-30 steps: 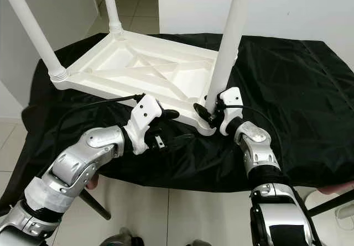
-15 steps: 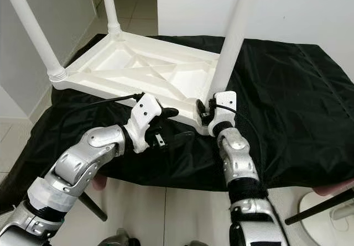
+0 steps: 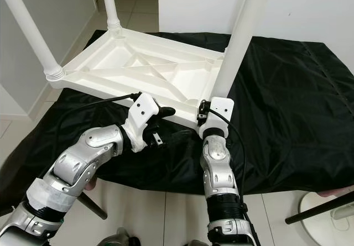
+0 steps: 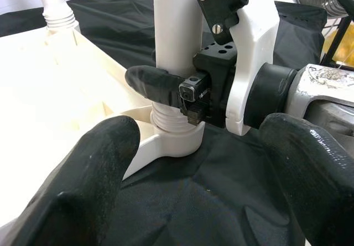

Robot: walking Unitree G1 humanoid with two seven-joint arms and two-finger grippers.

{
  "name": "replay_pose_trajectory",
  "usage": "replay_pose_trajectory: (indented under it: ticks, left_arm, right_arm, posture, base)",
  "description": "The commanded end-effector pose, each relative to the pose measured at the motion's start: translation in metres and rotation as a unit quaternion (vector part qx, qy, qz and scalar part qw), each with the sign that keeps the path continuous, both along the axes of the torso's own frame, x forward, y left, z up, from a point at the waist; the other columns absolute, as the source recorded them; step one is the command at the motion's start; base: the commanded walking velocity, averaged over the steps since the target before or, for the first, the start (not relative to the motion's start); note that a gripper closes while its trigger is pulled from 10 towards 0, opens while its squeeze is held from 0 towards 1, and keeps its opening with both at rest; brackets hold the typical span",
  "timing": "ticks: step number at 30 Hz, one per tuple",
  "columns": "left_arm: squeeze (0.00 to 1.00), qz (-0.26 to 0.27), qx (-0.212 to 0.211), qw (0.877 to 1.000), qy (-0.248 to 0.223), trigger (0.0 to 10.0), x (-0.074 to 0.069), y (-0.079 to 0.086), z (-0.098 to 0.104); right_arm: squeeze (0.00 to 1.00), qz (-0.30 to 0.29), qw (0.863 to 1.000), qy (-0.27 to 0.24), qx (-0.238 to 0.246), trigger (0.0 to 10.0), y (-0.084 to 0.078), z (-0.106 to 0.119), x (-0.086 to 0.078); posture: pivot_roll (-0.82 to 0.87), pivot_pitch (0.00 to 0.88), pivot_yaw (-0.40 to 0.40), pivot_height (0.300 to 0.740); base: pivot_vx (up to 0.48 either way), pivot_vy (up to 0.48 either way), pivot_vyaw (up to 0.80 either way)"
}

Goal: Building children table

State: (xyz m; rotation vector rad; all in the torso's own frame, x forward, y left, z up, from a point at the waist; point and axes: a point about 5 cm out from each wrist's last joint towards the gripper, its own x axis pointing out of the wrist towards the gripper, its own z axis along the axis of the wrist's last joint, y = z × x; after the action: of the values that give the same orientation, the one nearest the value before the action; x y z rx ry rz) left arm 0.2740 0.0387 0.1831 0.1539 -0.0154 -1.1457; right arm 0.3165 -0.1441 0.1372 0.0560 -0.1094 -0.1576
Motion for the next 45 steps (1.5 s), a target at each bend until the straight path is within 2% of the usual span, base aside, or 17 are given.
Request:
replay_pose_trajectory:
  ticks: [1, 10, 17, 19, 20, 24, 26, 29, 31, 32, 33, 34, 35, 36, 37, 38, 45]
  left_arm:
    - [0.00, 0.012, 0.004, 1.000, -0.001, 10.0, 0.001, 0.001, -0.004]
    - [0.00, 0.015, 0.001, 1.000, 0.002, 10.0, -0.001, 0.002, -0.004]
    - [0.00, 0.011, 0.000, 1.000, 0.003, 10.0, -0.001, 0.000, -0.003]
    - [0.00, 0.011, 0.000, 1.000, 0.003, 10.0, -0.001, 0.000, -0.003]
    - [0.00, 0.009, 0.000, 1.000, 0.002, 10.0, 0.000, -0.001, -0.003]
    - [0.00, 0.008, 0.000, 1.000, 0.002, 10.0, 0.000, -0.001, -0.003]
    - [0.00, 0.007, -0.001, 1.000, 0.002, 10.0, 0.001, -0.002, -0.003]
    - [0.00, 0.007, -0.001, 1.000, 0.001, 10.0, 0.001, -0.002, -0.002]
    - [0.00, 0.007, -0.002, 1.000, 0.000, 10.0, 0.002, -0.003, -0.002]
    - [0.00, 0.007, -0.002, 1.000, 0.000, 10.0, 0.002, -0.003, -0.002]
    - [0.00, 0.007, -0.004, 1.000, -0.002, 10.0, 0.002, -0.004, 0.000]
    - [0.00, 0.007, -0.004, 1.000, -0.002, 10.0, 0.002, -0.004, 0.000]
    - [0.00, 0.007, -0.004, 1.000, -0.002, 10.0, 0.002, -0.004, 0.000]
    - [0.00, 0.007, -0.004, 1.000, -0.002, 10.0, 0.002, -0.004, 0.000]
    - [0.00, 0.007, -0.005, 1.000, -0.003, 10.0, 0.002, -0.005, 0.000]
    - [0.00, 0.009, -0.006, 1.000, -0.005, 10.0, 0.002, -0.004, 0.001]
    - [0.00, 0.016, -0.009, 1.000, -0.007, 10.0, 0.004, -0.003, 0.002]
  right_arm:
    - [1.00, 0.000, 1.000, 0.004, 0.023, 10.0, -0.006, -0.004, -0.004]
    - [1.00, 0.076, 0.996, -0.029, 0.024, 10.0, -0.014, 0.005, -0.010]
    - [1.00, 0.181, 0.983, -0.023, -0.027, 10.0, -0.034, 0.008, -0.005]
    - [1.00, 0.181, 0.983, -0.023, -0.027, 10.0, -0.034, 0.008, -0.005]
    - [0.00, 0.236, 0.970, -0.013, -0.055, 10.0, -0.039, 0.009, 0.000]
    - [0.00, 0.261, 0.963, -0.012, -0.065, 10.0, -0.041, 0.010, 0.003]
    - [0.00, 0.315, 0.945, -0.009, -0.088, 10.0, -0.041, 0.013, 0.007]
    - [0.00, 0.334, 0.938, -0.006, -0.096, 10.0, -0.040, 0.014, 0.010]
    - [0.00, 0.366, 0.923, 0.006, -0.115, 10.0, -0.038, 0.016, 0.018]
    - [0.00, 0.366, 0.923, 0.006, -0.115, 10.0, -0.038, 0.016, 0.018]
    - [0.00, 0.390, 0.912, 0.019, -0.130, 9.8, -0.035, 0.015, 0.024]
    - [0.00, 0.390, 0.912, 0.019, -0.130, 9.8, -0.035, 0.015, 0.024]
    - [0.00, 0.394, 0.909, 0.022, -0.134, 8.3, -0.034, 0.015, 0.025]
    - [0.00, 0.394, 0.909, 0.022, -0.134, 8.3, -0.034, 0.015, 0.025]
    - [0.00, 0.399, 0.907, 0.029, -0.136, 4.5, -0.035, 0.014, 0.026]
    - [0.00, 0.401, 0.905, 0.037, -0.140, 0.0, -0.037, 0.011, 0.027]
    - [0.00, 0.412, 0.899, 0.062, -0.133, 0.0, -0.049, 0.003, 0.026]
  posture:
    - [0.00, 0.000, 0.006, 0.740]
    - [0.00, 0.000, 0.010, 0.740]
    - [-0.01, 0.000, 0.015, 0.740]
    - [-0.01, 0.000, 0.015, 0.740]
    - [-0.02, 0.000, 0.020, 0.740]
    - [-0.02, 0.000, 0.020, 0.740]
    - [-0.02, 0.000, 0.023, 0.740]
    - [-0.02, 0.000, 0.023, 0.740]
    - [-0.02, 0.000, 0.023, 0.740]
    - [-0.02, 0.000, 0.023, 0.740]
    - [-0.01, 0.000, 0.020, 0.740]
    - [-0.01, 0.000, 0.020, 0.740]
    - [-0.01, 0.000, 0.020, 0.740]
    - [-0.01, 0.000, 0.020, 0.740]
    - [0.00, 0.000, 0.014, 0.740]
    - [0.00, 0.000, 0.012, 0.740]
    - [0.00, 0.000, 0.008, 0.740]
  base:
    - [0.000, 0.000, 0.00]
    - [0.000, 0.000, 0.00]
    - [0.000, 0.000, 0.00]
    - [0.000, 0.000, 0.00]
    - [0.000, 0.000, 0.00]
    - [0.000, 0.000, 0.00]
    - [0.000, 0.000, 0.00]
    - [0.000, 0.000, 0.00]
    - [0.000, 0.000, 0.00]
    - [0.000, 0.000, 0.00]
    - [0.000, 0.000, 0.00]
    - [0.000, 0.000, 0.00]
    - [0.000, 0.000, 0.00]
    - [0.000, 0.000, 0.00]
    - [0.000, 0.000, 0.00]
    - [0.000, 0.000, 0.00]
    - [0.000, 0.000, 0.00]
